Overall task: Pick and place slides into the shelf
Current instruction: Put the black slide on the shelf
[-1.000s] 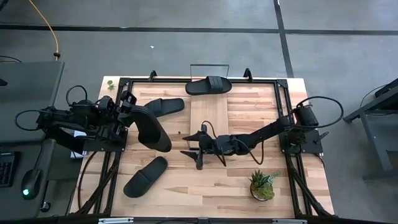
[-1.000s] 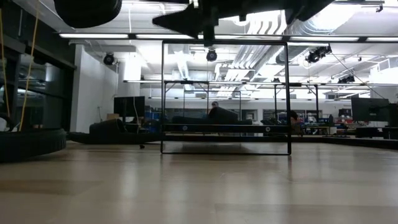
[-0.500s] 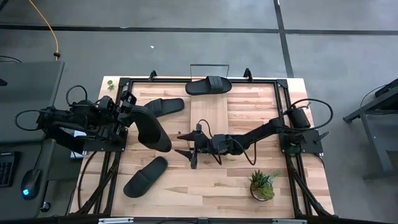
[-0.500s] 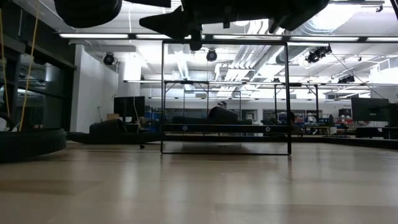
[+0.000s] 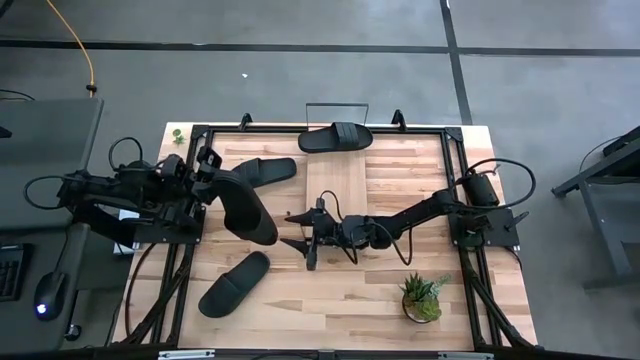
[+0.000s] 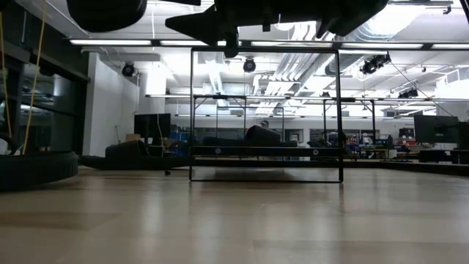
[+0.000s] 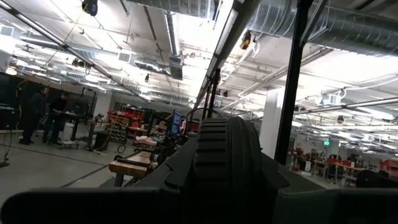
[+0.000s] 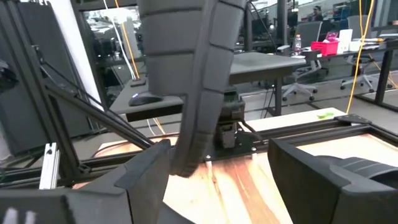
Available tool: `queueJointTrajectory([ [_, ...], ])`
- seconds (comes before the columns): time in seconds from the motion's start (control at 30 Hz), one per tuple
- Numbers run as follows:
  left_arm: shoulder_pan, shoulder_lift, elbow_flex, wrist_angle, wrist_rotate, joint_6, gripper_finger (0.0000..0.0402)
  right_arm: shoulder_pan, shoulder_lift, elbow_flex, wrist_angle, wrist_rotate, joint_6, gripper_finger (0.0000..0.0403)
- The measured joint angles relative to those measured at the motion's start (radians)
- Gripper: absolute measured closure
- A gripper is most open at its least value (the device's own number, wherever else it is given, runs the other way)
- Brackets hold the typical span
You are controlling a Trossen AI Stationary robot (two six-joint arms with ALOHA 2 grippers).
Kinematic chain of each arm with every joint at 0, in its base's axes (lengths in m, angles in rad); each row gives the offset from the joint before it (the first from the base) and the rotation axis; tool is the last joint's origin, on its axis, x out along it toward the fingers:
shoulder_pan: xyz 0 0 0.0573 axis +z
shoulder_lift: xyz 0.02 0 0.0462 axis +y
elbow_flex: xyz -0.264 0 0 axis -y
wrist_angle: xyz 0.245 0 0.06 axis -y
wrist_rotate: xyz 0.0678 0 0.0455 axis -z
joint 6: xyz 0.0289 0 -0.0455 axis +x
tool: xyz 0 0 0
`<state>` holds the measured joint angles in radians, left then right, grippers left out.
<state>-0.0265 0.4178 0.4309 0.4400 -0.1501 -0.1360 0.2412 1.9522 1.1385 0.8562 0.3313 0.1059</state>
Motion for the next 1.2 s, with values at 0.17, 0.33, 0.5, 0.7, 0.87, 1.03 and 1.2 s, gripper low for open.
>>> queueJointTrajectory([
  [0.17, 0.000, 0.061, 0.000, 0.069, 0.016, 0.000, 0.0318, -0.001, 0.000, 0.000, 0.000, -0.001, 0.009, 0.0143],
  [0.33, 0.000, 0.093, 0.000, 0.111, 0.026, 0.000, 0.0318, -0.001, 0.000, 0.000, 0.000, -0.017, 0.026, 0.0143],
  [0.5, 0.000, 0.120, 0.000, 0.143, 0.026, 0.000, 0.0318, -0.001, 0.026, 0.000, 0.031, -0.024, 0.040, 0.0144],
  [0.7, 0.000, 0.155, 0.000, 0.174, 0.026, 0.000, 0.0318, -0.002, 0.113, 0.081, 0.072, -0.052, 0.035, 0.0143],
  [0.87, 0.000, 0.183, 0.000, 0.205, 0.052, 0.000, 0.0318, 0.000, 0.187, 0.188, -0.004, -0.089, 0.019, 0.0144],
  [1.03, 0.000, 0.181, 0.000, 0.210, 0.056, 0.000, 0.0318, -0.001, 0.212, 0.268, -0.125, -0.093, 0.025, 0.0144],
  [1.2, 0.000, 0.179, 0.000, 0.213, 0.079, -0.003, 0.0318, -0.001, 0.211, 0.274, -0.137, -0.091, 0.028, 0.0144],
])
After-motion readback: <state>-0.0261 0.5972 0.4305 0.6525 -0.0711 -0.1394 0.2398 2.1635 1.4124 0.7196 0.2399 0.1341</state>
